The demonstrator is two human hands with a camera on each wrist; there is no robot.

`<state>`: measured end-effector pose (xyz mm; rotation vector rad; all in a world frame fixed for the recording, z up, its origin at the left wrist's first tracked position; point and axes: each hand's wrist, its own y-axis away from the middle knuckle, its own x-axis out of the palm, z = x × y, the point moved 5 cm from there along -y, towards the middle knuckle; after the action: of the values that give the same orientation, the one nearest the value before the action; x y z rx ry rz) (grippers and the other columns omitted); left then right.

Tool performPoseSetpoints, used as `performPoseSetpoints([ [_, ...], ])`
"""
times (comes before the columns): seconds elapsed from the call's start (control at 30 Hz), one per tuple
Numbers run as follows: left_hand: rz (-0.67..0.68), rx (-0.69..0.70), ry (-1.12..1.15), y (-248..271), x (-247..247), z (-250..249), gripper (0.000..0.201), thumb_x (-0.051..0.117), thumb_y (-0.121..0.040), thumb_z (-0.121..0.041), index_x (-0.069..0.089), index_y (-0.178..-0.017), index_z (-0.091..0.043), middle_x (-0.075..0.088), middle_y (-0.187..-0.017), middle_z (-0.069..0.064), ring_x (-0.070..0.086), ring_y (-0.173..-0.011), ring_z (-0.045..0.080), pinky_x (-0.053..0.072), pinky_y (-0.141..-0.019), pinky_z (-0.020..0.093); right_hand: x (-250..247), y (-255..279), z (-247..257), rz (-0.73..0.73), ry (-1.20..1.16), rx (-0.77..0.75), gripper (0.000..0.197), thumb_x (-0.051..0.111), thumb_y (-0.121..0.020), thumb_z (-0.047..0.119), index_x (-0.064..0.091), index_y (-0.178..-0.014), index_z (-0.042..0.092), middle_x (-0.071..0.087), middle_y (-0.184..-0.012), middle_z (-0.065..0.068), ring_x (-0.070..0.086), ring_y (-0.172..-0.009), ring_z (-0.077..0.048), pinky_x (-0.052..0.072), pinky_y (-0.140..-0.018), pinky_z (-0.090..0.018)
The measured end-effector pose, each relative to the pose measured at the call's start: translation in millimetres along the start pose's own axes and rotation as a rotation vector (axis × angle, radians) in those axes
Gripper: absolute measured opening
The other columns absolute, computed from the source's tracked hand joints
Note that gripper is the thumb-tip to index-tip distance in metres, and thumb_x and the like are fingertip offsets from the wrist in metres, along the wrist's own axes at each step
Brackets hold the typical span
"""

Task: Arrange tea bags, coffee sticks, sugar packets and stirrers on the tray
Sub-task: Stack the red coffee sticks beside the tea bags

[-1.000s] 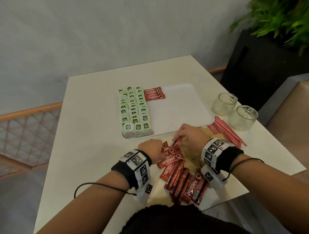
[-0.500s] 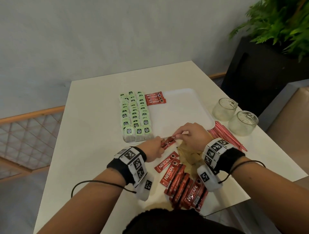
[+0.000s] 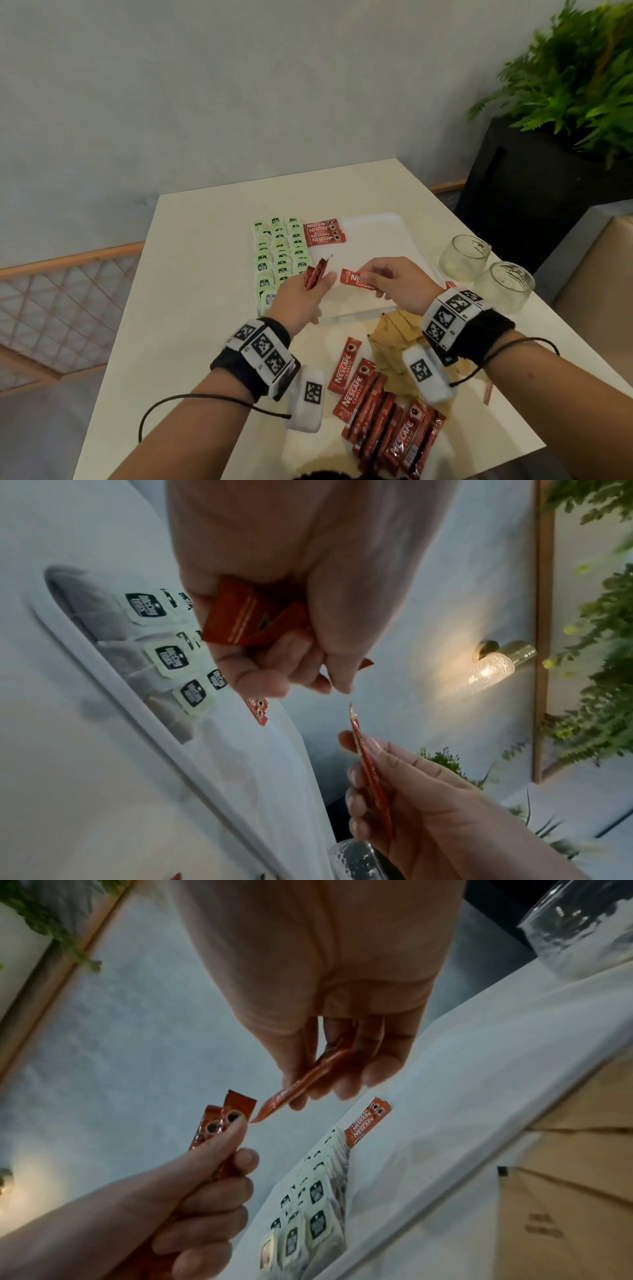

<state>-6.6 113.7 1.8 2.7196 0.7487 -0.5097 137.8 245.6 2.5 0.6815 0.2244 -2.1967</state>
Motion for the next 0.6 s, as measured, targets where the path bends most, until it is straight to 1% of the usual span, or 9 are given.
performPoseSetpoints([
  [0.07,0.009,0.015,0.072,-1,1,-9,0.044,0.067,-0.088,-0.047,0.066,-0.091,-0.003,0.049,-0.067,-0.002,0.052,-0.053,0.01,0.056,-0.062,0.036,-1,-2,9,0.02,0.038,-0.035,0.013,0.059,-0.094,0.032,0.071,-0.089,0.029,0.069,-0.078,0.0,0.064,-0.062,-0.011,0.047,-0.067,-0.027],
  [0.13,0.02,0.044,0.089,-1,2,-17,0.033,0.072,-0.086,-0.041,0.071,-0.095,-0.009,0.058,-0.073,0.001,0.055,-0.056,0.015,0.053,-0.052,0.025,-3,-5,20,0.033,0.062,-0.058,0.013,0.059,-0.094,0.032,0.071,-0.089,0.03,0.07,-0.083,0.0,0.065,-0.061,-0.012,0.047,-0.065,-0.027],
  [0.2,0.002,0.064,0.07,-4,0,-21,0.023,0.073,-0.086,-0.038,0.074,-0.093,-0.017,0.067,-0.078,0.0,0.058,-0.052,0.016,0.048,-0.046,0.022,-6,-6,29,0.06,0.036,-0.056,0.01,0.064,-0.092,0.032,0.072,-0.09,0.028,0.07,-0.083,0.004,0.065,-0.059,-0.012,0.048,-0.062,-0.026],
  [0.3,-0.031,0.096,0.054,-7,0,-25,0.022,0.07,-0.087,-0.038,0.075,-0.097,-0.019,0.073,-0.087,0.002,0.059,-0.051,0.012,0.052,-0.052,0.028,-6,-10,40,0.138,0.051,-0.036,0.01,0.072,-0.085,0.03,0.073,-0.09,0.021,0.069,-0.074,0.005,0.062,-0.056,-0.01,0.049,-0.058,-0.024],
  [0.33,-0.036,0.106,0.056,-8,0,-27,0.021,0.07,-0.088,-0.037,0.075,-0.096,-0.018,0.073,-0.086,0.002,0.058,-0.052,0.013,0.052,-0.054,0.031,-5,-13,42,0.156,0.072,-0.032,0.011,0.073,-0.085,0.029,0.073,-0.088,0.018,0.07,-0.072,0.003,0.061,-0.055,-0.009,0.049,-0.057,-0.024],
  [0.4,-0.037,0.12,0.058,-11,-2,-31,0.019,0.068,-0.089,-0.034,0.073,-0.09,-0.016,0.065,-0.069,-0.004,0.053,-0.048,0.013,0.049,-0.052,0.03,-6,-18,44,0.173,0.061,-0.028,0.013,0.071,-0.087,0.026,0.072,-0.085,0.014,0.069,-0.069,0.001,0.058,-0.053,-0.009,0.047,-0.055,-0.023],
  [0.47,-0.058,0.108,0.052,-19,-10,-32,0.021,0.068,-0.089,-0.034,0.069,-0.083,-0.013,0.05,-0.054,-0.01,0.044,-0.046,0.013,0.041,-0.051,0.026,-12,-25,43,0.152,-0.018,-0.012,0.014,0.07,-0.088,0.025,0.072,-0.085,0.012,0.067,-0.066,0.001,0.056,-0.052,-0.009,0.047,-0.053,-0.02],
  [0.53,-0.088,0.078,0.056,-28,-20,-29,0.03,0.068,-0.089,-0.035,0.068,-0.086,-0.005,0.043,-0.053,-0.009,0.04,-0.047,0.012,0.038,-0.054,0.025,-23,-32,35,0.074,-0.151,0.044,0.014,0.072,-0.086,0.022,0.072,-0.088,0.008,0.068,-0.067,-0.002,0.057,-0.052,-0.01,0.049,-0.053,-0.02],
  [0.6,-0.104,0.067,0.065,-36,-27,-28,0.029,0.067,-0.091,-0.033,0.065,-0.084,-0.005,0.04,-0.053,-0.008,0.038,-0.041,0.007,0.037,-0.048,0.02,-32,-38,26,-0.001,-0.295,0.109,0.015,0.072,-0.085,0.015,0.07,-0.091,0.002,0.069,-0.072,-0.009,0.059,-0.053,-0.012,0.053,-0.054,-0.022],
])
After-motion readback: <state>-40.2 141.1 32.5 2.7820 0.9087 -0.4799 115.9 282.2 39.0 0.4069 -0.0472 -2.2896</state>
